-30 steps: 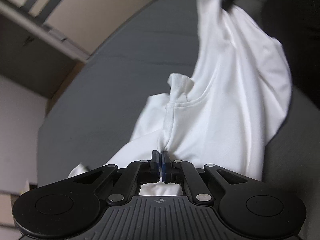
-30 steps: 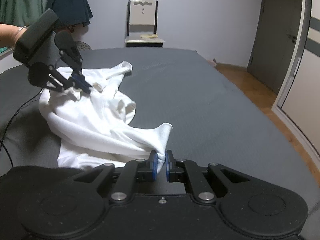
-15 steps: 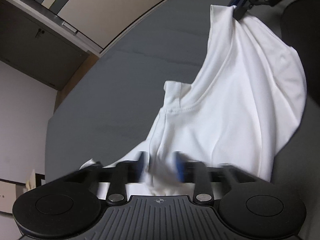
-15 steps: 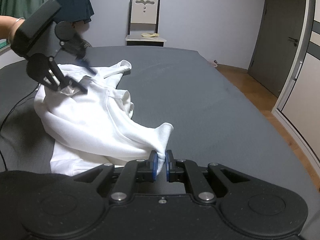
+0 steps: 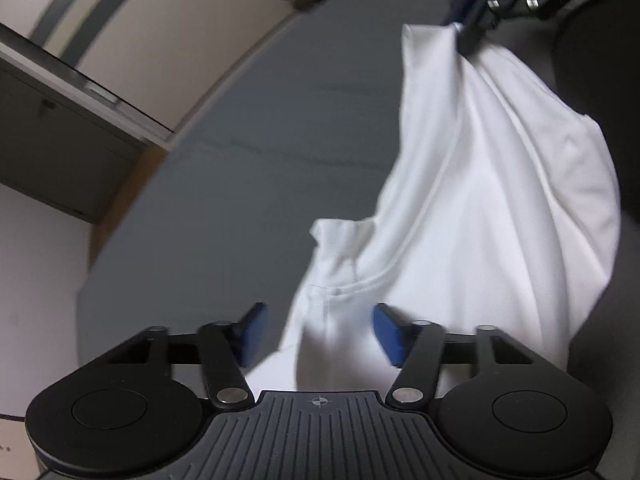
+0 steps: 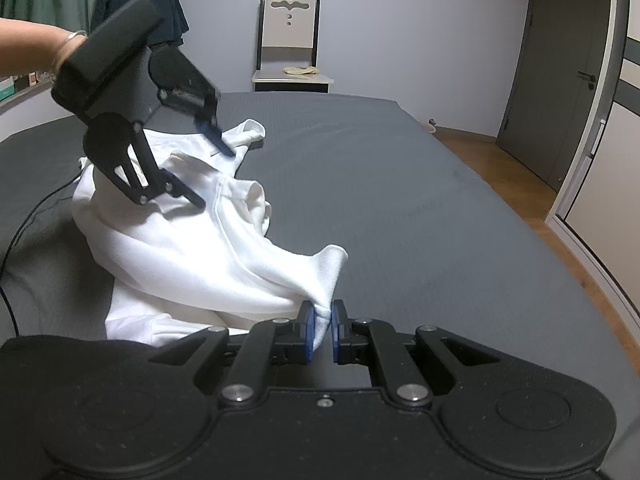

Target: Fold clothes

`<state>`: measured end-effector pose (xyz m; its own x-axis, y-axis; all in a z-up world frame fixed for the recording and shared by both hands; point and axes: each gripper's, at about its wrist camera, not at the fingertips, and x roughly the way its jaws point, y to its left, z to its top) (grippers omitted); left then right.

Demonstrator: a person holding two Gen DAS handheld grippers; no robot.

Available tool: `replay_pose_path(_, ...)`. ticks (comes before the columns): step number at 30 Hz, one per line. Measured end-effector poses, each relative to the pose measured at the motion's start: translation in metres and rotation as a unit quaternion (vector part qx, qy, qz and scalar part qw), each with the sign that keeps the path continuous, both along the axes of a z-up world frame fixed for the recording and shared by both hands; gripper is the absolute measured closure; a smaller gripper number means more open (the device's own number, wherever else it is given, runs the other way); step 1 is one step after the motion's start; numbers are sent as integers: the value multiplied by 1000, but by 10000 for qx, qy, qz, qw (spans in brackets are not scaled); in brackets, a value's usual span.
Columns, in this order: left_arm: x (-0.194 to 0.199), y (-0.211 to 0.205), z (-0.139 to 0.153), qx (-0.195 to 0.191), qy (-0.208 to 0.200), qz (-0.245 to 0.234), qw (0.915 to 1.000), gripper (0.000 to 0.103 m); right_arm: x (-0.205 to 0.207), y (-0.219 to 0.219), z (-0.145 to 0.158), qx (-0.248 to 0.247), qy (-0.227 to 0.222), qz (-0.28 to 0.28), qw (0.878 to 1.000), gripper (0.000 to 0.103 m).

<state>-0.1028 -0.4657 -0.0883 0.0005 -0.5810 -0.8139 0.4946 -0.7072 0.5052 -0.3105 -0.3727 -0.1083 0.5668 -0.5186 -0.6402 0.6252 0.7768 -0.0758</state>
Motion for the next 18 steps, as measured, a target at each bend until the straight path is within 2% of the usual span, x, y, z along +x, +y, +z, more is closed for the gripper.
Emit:
replay_pose_path(1, -2, 0, -2, 60, 23, -6, 10000, 62, 0, 0, 0, -16, -14, 7, 10000, 95)
replay_pose_path(2, -3, -1, -1, 112, 51, 6, 9999, 66, 0, 1, 1, -24, -19, 11, 10000, 95)
replay_pose_path(4, -1, -2, -1, 216, 84, 46, 9997, 83, -1, 1, 1, -23, -28, 18, 10000, 95)
replay_pose_path(6, 1, 1, -2, 250, 79, 130, 9996, 87, -4, 1, 1, -33, -53, 37, 10000, 95)
replay_pose_path(7, 2, 4, -2, 220, 102, 174, 9996, 95, -5, 1, 2, -52, -74, 52, 9999, 95)
replay_pose_path(11, 8, 17, 1, -73, 338, 379, 9987, 97, -5, 4, 5, -118, -82, 101, 9998, 95)
replay_pose_path(14, 11, 35, 4, -538, 432, 504, 9963, 100, -5, 4, 5, -157, -72, 113, 9998, 77)
replay_pose_path(16, 10, 48, 6, -841, 427, 568, 9939, 100, -3, 2, 4, -128, -53, 146, 9998, 55)
replay_pose_path(18, 10, 62, 10, -1100, 406, 625, 9911, 100, 1, -2, 2, -20, -21, 183, 9998, 44)
